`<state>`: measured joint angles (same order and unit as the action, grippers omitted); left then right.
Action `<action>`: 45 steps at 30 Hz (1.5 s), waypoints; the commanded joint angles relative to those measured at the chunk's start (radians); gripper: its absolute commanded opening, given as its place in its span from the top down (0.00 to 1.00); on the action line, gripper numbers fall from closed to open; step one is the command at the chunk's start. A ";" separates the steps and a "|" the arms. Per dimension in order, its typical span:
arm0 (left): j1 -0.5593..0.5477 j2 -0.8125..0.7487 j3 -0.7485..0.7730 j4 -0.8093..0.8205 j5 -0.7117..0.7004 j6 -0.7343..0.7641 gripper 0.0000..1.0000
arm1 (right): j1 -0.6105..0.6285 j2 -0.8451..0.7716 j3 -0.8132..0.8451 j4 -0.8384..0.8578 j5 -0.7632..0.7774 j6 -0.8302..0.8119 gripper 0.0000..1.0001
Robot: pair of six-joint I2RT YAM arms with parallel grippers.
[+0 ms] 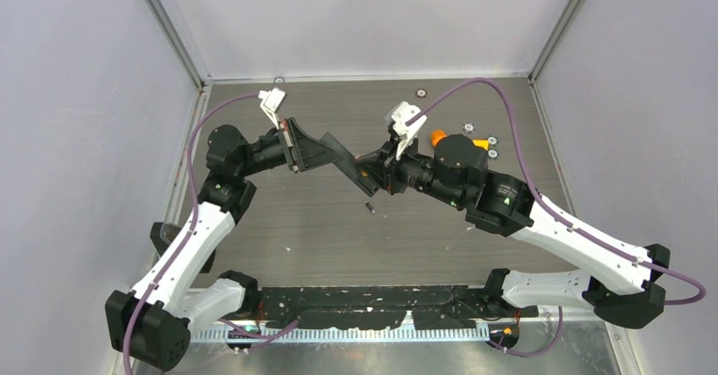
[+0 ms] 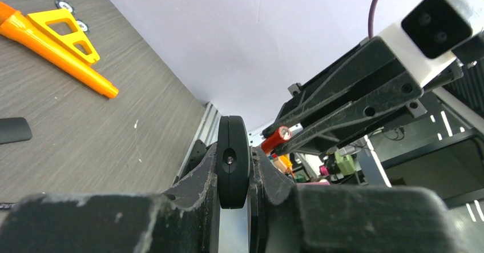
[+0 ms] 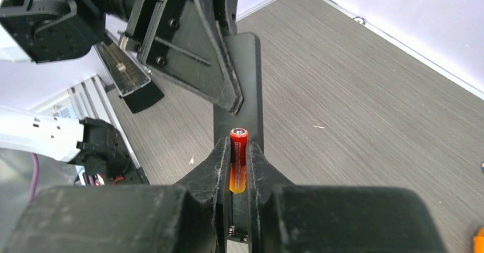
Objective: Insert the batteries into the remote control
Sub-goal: Load the battery into the remote control.
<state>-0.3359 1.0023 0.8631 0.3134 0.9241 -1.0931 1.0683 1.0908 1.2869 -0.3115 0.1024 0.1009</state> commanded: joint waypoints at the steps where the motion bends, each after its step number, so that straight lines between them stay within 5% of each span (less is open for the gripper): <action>1: 0.021 0.027 0.040 0.119 0.035 -0.100 1.00 | 0.009 -0.011 0.003 0.017 -0.035 -0.087 0.86; 15: 0.044 0.055 0.014 0.253 0.071 -0.192 1.00 | 0.009 0.004 -0.025 0.023 -0.039 -0.129 0.85; 32: 0.044 0.042 0.020 0.200 0.094 -0.119 1.00 | 0.010 0.045 -0.004 -0.022 0.094 -0.103 0.83; 45: 0.044 0.039 0.016 0.215 0.027 -0.162 1.00 | 0.009 0.051 -0.033 -0.036 -0.077 -0.103 0.80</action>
<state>-0.2867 1.0649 0.8650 0.4442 0.9798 -1.2007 1.0782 1.1328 1.2659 -0.3126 0.0792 -0.0025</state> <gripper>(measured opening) 0.179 0.201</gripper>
